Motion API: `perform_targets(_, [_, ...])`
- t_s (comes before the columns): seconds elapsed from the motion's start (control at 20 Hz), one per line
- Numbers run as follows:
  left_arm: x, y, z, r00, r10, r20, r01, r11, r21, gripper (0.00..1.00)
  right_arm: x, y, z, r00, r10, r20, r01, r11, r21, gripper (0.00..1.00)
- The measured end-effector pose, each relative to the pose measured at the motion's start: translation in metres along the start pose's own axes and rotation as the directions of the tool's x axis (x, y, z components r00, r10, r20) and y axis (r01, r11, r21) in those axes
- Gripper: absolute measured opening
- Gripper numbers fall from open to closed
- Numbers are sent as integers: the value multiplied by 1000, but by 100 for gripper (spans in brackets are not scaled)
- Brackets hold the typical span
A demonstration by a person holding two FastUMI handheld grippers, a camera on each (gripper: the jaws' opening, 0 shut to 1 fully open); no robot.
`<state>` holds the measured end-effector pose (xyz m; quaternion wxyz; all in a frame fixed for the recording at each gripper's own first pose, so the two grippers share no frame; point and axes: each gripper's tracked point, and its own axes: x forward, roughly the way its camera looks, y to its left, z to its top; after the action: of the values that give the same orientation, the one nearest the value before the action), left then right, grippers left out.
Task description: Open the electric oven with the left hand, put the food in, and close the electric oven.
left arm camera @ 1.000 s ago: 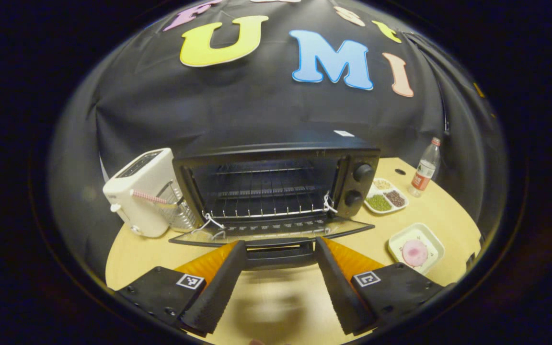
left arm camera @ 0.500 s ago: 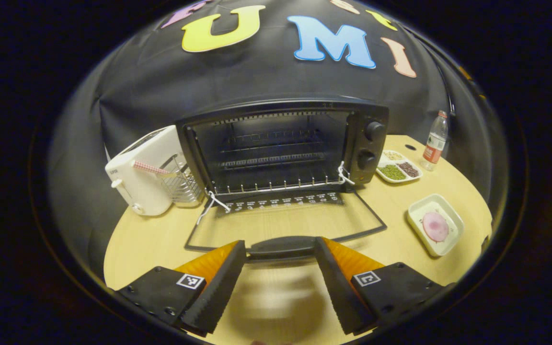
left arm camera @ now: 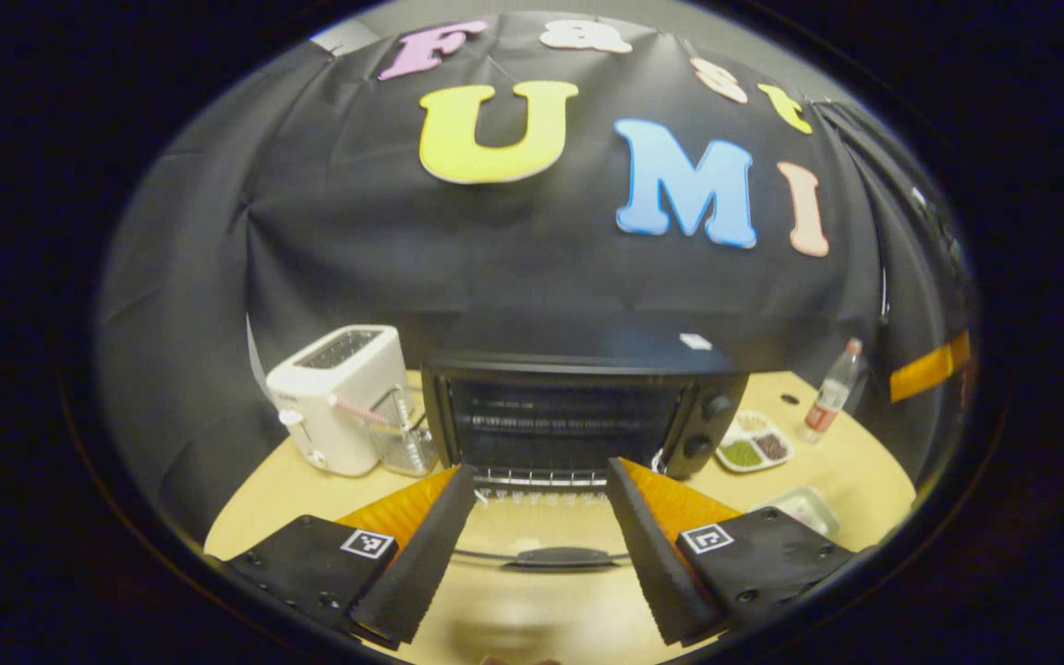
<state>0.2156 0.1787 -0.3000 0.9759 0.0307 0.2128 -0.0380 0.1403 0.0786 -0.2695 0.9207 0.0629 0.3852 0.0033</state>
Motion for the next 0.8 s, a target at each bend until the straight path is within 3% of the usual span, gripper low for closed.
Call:
perform_targets(0.2, [-24,-3,73,988,-7,155,11,1000,-29,100,38,-19,-51,978,19,-210,-13,999,32,99])
perform_targets(0.25, [-28,0,83,984,-1,177,6,1000,-29,92,49,-26,-61,970,10,-243,-2,999,32,99])
perform_targets(0.3, [-31,1,93,981,6,192,-1,1000,-30,100,57,-35,-73,962,-5,-274,11,1000,20,99])
perform_targets(0.4, [-38,5,107,977,13,213,-6,999,-33,100,71,-55,-94,941,-55,-333,55,998,-9,99])
perform_targets(0.6, [-42,9,102,981,19,195,-18,1000,-7,100,92,-73,-126,905,-98,-415,97,995,-24,99])
perform_targets(0.75, [-45,11,96,984,32,174,-34,999,12,97,102,-84,-135,888,-157,-432,134,988,-82,99])
perform_targets(0.8, [-46,13,96,984,39,175,-44,999,23,100,105,-83,-137,885,-165,-435,140,986,-89,99])
